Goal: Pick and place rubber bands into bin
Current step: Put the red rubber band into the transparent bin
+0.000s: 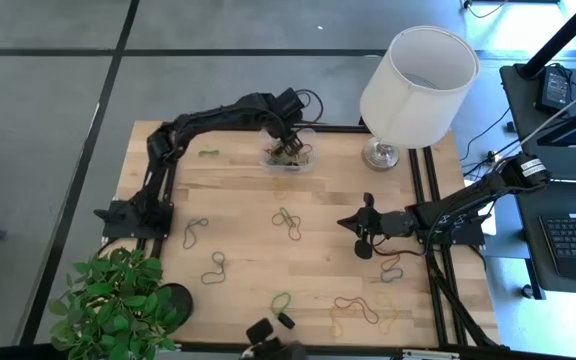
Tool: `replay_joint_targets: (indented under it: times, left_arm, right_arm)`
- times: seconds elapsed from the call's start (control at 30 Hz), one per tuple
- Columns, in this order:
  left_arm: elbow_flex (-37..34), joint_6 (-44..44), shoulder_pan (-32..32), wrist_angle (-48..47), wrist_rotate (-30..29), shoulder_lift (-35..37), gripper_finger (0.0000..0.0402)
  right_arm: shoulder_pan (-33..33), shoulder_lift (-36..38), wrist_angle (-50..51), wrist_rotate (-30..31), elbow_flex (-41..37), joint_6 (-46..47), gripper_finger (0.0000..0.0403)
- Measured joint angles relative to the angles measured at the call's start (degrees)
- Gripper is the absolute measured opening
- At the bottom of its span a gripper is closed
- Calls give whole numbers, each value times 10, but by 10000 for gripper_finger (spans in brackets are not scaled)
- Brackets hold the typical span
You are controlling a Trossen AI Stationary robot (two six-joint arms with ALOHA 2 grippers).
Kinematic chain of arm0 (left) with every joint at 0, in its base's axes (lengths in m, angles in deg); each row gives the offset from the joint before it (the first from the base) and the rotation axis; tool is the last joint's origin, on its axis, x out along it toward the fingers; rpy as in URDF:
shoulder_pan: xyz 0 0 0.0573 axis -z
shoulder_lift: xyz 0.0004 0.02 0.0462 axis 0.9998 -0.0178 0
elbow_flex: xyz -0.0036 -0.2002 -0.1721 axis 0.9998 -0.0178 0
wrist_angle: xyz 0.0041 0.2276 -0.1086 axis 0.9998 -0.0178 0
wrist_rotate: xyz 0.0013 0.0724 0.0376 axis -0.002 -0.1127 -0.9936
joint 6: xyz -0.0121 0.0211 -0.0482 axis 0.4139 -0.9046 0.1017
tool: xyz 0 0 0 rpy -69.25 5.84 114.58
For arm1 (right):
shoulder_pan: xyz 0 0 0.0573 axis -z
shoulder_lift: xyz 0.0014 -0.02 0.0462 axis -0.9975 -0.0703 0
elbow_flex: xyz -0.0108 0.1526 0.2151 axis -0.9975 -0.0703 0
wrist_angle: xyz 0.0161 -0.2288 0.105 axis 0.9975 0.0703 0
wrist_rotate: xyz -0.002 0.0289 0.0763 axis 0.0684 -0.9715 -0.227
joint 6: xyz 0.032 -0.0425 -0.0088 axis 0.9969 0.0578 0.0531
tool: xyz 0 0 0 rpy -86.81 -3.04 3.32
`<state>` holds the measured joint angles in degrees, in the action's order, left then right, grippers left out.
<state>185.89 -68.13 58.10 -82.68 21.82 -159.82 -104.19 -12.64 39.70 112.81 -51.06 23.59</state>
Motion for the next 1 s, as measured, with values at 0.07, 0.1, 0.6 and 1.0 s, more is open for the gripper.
replay_joint_targets:
  times: [0.07, 0.1, 0.6, 1.0]
  left_arm:
    - [0, 0, 3, -2, -2, 13, 134]
    - [0, 1, 4, -7, -4, 18, 131]
    - [0, -25, 164, -47, -14, 60, 5]
    - [-166, -44, 246, 57, -61, 133, 2]
  right_arm:
    - [0, 0, 8, 0, 0, 10, 12]
    - [0, 0, 14, 0, 0, 13, 12]
    - [0, 0, 61, -5, 0, 72, 12]
    - [-36, 0, 90, -27, 0, 117, 12]
